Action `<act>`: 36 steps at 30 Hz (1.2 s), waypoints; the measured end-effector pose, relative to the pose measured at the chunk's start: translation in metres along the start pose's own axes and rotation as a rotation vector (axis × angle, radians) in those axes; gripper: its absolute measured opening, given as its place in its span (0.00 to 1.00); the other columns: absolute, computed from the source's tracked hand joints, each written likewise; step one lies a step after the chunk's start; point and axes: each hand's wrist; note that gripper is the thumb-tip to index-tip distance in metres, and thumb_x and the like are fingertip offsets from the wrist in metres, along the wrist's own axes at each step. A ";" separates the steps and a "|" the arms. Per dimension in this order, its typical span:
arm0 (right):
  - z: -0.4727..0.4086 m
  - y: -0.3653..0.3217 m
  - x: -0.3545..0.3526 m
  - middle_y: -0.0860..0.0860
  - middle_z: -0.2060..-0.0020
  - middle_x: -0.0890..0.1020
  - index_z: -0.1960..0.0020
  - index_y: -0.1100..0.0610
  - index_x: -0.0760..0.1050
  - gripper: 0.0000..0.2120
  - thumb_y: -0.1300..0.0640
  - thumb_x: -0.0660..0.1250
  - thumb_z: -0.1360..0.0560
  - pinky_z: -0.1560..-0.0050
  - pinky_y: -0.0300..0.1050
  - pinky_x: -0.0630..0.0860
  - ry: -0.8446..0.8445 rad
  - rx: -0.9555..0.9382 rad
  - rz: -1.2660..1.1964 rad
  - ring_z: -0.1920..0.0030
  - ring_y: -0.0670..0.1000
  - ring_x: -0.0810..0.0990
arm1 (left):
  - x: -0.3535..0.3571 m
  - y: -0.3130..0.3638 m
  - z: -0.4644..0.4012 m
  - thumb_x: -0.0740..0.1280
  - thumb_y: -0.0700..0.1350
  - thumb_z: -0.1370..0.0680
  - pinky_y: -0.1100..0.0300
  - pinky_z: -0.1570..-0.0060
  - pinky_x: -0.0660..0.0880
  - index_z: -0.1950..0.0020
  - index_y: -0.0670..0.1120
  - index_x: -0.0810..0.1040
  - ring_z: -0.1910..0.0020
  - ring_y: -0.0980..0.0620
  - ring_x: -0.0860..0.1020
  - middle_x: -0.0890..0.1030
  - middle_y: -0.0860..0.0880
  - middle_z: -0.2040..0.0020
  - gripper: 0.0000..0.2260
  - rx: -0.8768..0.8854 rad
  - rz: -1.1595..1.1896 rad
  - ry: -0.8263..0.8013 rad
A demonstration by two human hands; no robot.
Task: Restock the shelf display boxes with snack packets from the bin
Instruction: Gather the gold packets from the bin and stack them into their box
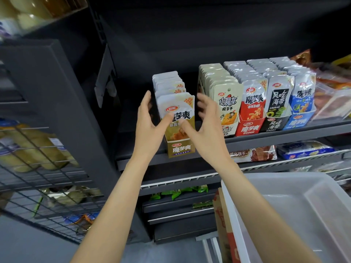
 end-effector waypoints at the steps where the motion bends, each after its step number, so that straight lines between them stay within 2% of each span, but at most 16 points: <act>1: -0.007 -0.004 -0.001 0.50 0.30 0.63 0.26 0.55 0.56 0.33 0.55 0.69 0.25 0.32 0.40 0.63 -0.048 0.010 -0.054 0.30 0.46 0.63 | 0.000 0.002 -0.003 0.68 0.45 0.23 0.62 0.32 0.61 0.23 0.49 0.53 0.27 0.57 0.60 0.60 0.52 0.25 0.33 -0.037 0.006 -0.017; 3: -0.023 -0.007 -0.001 0.50 0.26 0.59 0.24 0.54 0.51 0.30 0.55 0.62 0.21 0.34 0.34 0.59 -0.152 0.053 -0.124 0.28 0.44 0.59 | 0.000 0.005 -0.011 0.67 0.45 0.23 0.59 0.31 0.60 0.22 0.48 0.51 0.26 0.55 0.58 0.59 0.51 0.24 0.34 -0.087 -0.007 -0.042; 6: -0.042 0.000 0.007 0.51 0.28 0.65 0.24 0.54 0.55 0.22 0.56 0.52 0.17 0.45 0.18 0.59 -0.224 0.033 -0.049 0.35 0.41 0.65 | 0.002 0.002 -0.022 0.66 0.45 0.22 0.55 0.30 0.63 0.22 0.47 0.49 0.26 0.53 0.60 0.60 0.50 0.24 0.34 -0.110 -0.095 -0.068; 8: -0.045 0.009 0.014 0.53 0.32 0.70 0.24 0.54 0.56 0.21 0.57 0.51 0.17 0.55 0.15 0.62 -0.232 0.047 -0.011 0.41 0.43 0.70 | 0.006 0.000 -0.022 0.64 0.43 0.21 0.68 0.40 0.69 0.22 0.47 0.50 0.33 0.57 0.68 0.66 0.53 0.28 0.32 -0.122 -0.099 -0.098; 10: -0.044 0.011 0.019 0.54 0.33 0.71 0.24 0.54 0.56 0.21 0.59 0.51 0.17 0.58 0.15 0.62 -0.227 0.069 -0.039 0.41 0.43 0.70 | 0.010 -0.001 -0.021 0.64 0.39 0.21 0.77 0.54 0.71 0.24 0.50 0.54 0.44 0.63 0.73 0.71 0.55 0.35 0.29 -0.106 -0.075 -0.126; 13: -0.044 0.007 0.019 0.53 0.32 0.69 0.24 0.56 0.55 0.23 0.63 0.52 0.18 0.57 0.15 0.62 -0.227 0.073 -0.139 0.38 0.43 0.69 | 0.013 -0.002 -0.016 0.67 0.34 0.25 0.72 0.52 0.73 0.27 0.50 0.59 0.44 0.64 0.74 0.74 0.55 0.38 0.30 -0.028 -0.083 -0.132; 15: -0.042 0.001 0.015 0.51 0.35 0.70 0.24 0.55 0.54 0.26 0.66 0.55 0.20 0.55 0.17 0.66 -0.229 0.075 -0.199 0.39 0.44 0.71 | 0.014 0.001 -0.010 0.68 0.32 0.28 0.69 0.48 0.74 0.25 0.50 0.57 0.41 0.62 0.74 0.73 0.56 0.36 0.35 0.009 -0.107 -0.129; 17: -0.035 -0.004 0.009 0.47 0.37 0.70 0.25 0.54 0.56 0.29 0.67 0.60 0.23 0.48 0.25 0.72 -0.195 0.031 -0.247 0.39 0.44 0.72 | 0.015 0.006 0.003 0.69 0.32 0.28 0.72 0.47 0.73 0.24 0.51 0.56 0.42 0.65 0.73 0.72 0.60 0.38 0.38 0.038 -0.136 -0.063; 19: -0.024 -0.004 0.002 0.50 0.35 0.71 0.28 0.52 0.59 0.30 0.67 0.63 0.25 0.43 0.37 0.76 -0.144 -0.039 -0.311 0.36 0.47 0.72 | 0.014 0.007 0.016 0.72 0.32 0.29 0.72 0.45 0.71 0.26 0.52 0.60 0.40 0.66 0.72 0.71 0.63 0.38 0.37 0.132 -0.140 0.003; 21: -0.011 0.000 -0.005 0.53 0.34 0.70 0.30 0.50 0.61 0.29 0.67 0.64 0.27 0.38 0.45 0.75 -0.125 -0.115 -0.349 0.34 0.50 0.71 | 0.010 0.004 0.026 0.73 0.35 0.29 0.69 0.38 0.68 0.26 0.52 0.59 0.35 0.64 0.69 0.68 0.64 0.35 0.37 0.244 -0.154 -0.007; 24: 0.005 0.005 -0.014 0.53 0.34 0.70 0.30 0.54 0.63 0.28 0.69 0.64 0.27 0.32 0.54 0.68 -0.145 -0.215 -0.250 0.31 0.51 0.68 | 0.004 -0.001 0.031 0.74 0.42 0.30 0.67 0.31 0.58 0.24 0.54 0.49 0.29 0.61 0.59 0.59 0.64 0.29 0.43 0.338 -0.248 -0.060; 26: 0.008 0.006 -0.017 0.52 0.32 0.68 0.29 0.57 0.62 0.29 0.71 0.64 0.27 0.29 0.51 0.64 -0.170 -0.272 -0.135 0.29 0.49 0.65 | 0.004 -0.003 0.030 0.75 0.45 0.31 0.61 0.28 0.53 0.23 0.52 0.44 0.25 0.57 0.51 0.51 0.57 0.25 0.48 0.260 -0.255 -0.041; 29: 0.004 0.006 -0.015 0.50 0.26 0.60 0.25 0.53 0.54 0.35 0.71 0.63 0.27 0.27 0.34 0.54 -0.197 -0.278 0.031 0.25 0.44 0.56 | 0.006 0.004 0.021 0.76 0.42 0.31 0.58 0.27 0.54 0.23 0.51 0.40 0.24 0.58 0.50 0.47 0.53 0.22 0.51 -0.012 -0.040 -0.110; 31: 0.000 0.005 -0.012 0.46 0.25 0.51 0.25 0.49 0.41 0.42 0.70 0.64 0.26 0.28 0.31 0.51 -0.237 -0.176 -0.030 0.25 0.39 0.49 | 0.007 0.008 0.012 0.75 0.42 0.31 0.58 0.28 0.58 0.23 0.51 0.40 0.25 0.56 0.55 0.51 0.52 0.22 0.50 -0.074 0.018 -0.143; 33: -0.006 0.001 -0.010 0.46 0.24 0.49 0.25 0.47 0.35 0.45 0.67 0.65 0.25 0.27 0.36 0.53 -0.271 0.013 -0.209 0.26 0.37 0.50 | 0.010 0.009 0.004 0.72 0.41 0.30 0.63 0.34 0.66 0.22 0.52 0.42 0.29 0.57 0.65 0.59 0.51 0.24 0.47 -0.096 0.069 -0.147; 36: -0.017 -0.004 -0.005 0.47 0.27 0.64 0.23 0.51 0.47 0.40 0.63 0.65 0.26 0.31 0.40 0.64 -0.303 0.195 -0.345 0.32 0.39 0.64 | 0.015 0.009 -0.005 0.67 0.37 0.27 0.69 0.47 0.74 0.24 0.50 0.55 0.39 0.61 0.73 0.72 0.53 0.33 0.36 -0.111 0.156 -0.169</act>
Point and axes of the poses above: each hand's wrist, its own z-axis away from the middle knuckle, its own x-axis out of the palm, y = z × x
